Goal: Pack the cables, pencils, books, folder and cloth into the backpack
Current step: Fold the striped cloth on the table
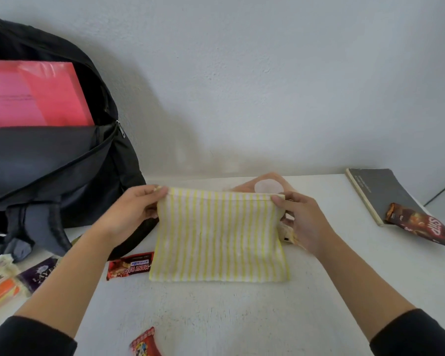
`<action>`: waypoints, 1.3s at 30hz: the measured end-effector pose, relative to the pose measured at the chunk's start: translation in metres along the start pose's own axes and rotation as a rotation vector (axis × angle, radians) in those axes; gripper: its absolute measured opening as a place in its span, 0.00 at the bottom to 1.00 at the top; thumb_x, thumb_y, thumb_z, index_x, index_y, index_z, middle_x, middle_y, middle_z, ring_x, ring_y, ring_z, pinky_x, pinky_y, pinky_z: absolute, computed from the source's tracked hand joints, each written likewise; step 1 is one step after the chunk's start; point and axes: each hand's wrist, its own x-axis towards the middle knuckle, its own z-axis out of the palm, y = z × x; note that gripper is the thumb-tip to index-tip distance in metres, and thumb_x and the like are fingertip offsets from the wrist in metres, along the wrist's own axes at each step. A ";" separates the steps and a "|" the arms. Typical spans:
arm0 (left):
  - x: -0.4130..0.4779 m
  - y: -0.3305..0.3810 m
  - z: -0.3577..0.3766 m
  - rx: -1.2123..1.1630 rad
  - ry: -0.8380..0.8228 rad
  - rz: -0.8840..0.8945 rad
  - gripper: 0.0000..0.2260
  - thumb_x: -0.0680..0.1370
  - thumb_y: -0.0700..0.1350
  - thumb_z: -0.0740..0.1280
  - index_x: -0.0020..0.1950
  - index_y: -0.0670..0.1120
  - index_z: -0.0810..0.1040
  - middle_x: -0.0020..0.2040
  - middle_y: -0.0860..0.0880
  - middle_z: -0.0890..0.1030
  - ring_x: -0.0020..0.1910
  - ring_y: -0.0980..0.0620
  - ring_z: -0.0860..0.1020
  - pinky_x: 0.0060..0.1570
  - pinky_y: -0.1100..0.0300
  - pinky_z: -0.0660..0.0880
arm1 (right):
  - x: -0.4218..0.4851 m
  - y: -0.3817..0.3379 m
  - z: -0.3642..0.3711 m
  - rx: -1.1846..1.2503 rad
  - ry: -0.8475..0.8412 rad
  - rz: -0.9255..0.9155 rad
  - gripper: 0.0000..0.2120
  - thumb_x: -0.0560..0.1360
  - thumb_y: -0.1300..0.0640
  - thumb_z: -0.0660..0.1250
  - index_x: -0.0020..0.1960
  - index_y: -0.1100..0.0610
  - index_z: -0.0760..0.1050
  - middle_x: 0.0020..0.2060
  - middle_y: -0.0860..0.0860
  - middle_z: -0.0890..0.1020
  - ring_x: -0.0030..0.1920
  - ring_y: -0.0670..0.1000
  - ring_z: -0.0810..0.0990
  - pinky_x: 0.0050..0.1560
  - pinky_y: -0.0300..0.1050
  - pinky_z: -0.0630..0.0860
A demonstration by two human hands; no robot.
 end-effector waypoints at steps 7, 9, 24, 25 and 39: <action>-0.028 0.037 0.011 -0.159 0.098 0.029 0.20 0.78 0.51 0.69 0.60 0.35 0.82 0.55 0.37 0.82 0.54 0.44 0.80 0.60 0.50 0.73 | -0.037 -0.022 -0.006 0.063 -0.068 -0.128 0.06 0.72 0.57 0.76 0.44 0.59 0.82 0.42 0.54 0.83 0.45 0.53 0.79 0.47 0.48 0.74; -0.037 0.047 0.010 -0.248 0.101 0.047 0.21 0.78 0.51 0.69 0.62 0.36 0.81 0.55 0.40 0.83 0.57 0.44 0.81 0.60 0.51 0.75 | -0.049 -0.031 -0.009 0.186 -0.160 -0.119 0.06 0.71 0.57 0.74 0.42 0.59 0.81 0.41 0.53 0.83 0.44 0.53 0.79 0.46 0.46 0.75; -0.046 0.065 0.056 0.144 0.272 0.132 0.13 0.80 0.52 0.70 0.50 0.41 0.83 0.38 0.48 0.85 0.36 0.52 0.79 0.46 0.56 0.75 | -0.043 -0.025 0.018 -0.019 0.152 -0.058 0.12 0.74 0.53 0.77 0.51 0.59 0.80 0.52 0.58 0.86 0.55 0.61 0.84 0.58 0.63 0.81; -0.045 0.068 0.059 0.132 0.279 0.157 0.13 0.80 0.51 0.71 0.50 0.40 0.83 0.39 0.44 0.85 0.36 0.51 0.78 0.45 0.56 0.75 | -0.045 -0.029 0.023 -0.052 0.134 -0.098 0.12 0.74 0.52 0.77 0.50 0.58 0.80 0.48 0.57 0.86 0.50 0.60 0.85 0.53 0.60 0.83; -0.035 0.110 0.111 0.174 0.104 0.449 0.13 0.81 0.46 0.71 0.48 0.36 0.78 0.36 0.43 0.83 0.28 0.52 0.80 0.33 0.63 0.75 | -0.072 -0.080 0.088 -0.054 -0.077 -0.400 0.09 0.74 0.55 0.76 0.49 0.60 0.84 0.46 0.60 0.86 0.52 0.65 0.84 0.60 0.65 0.79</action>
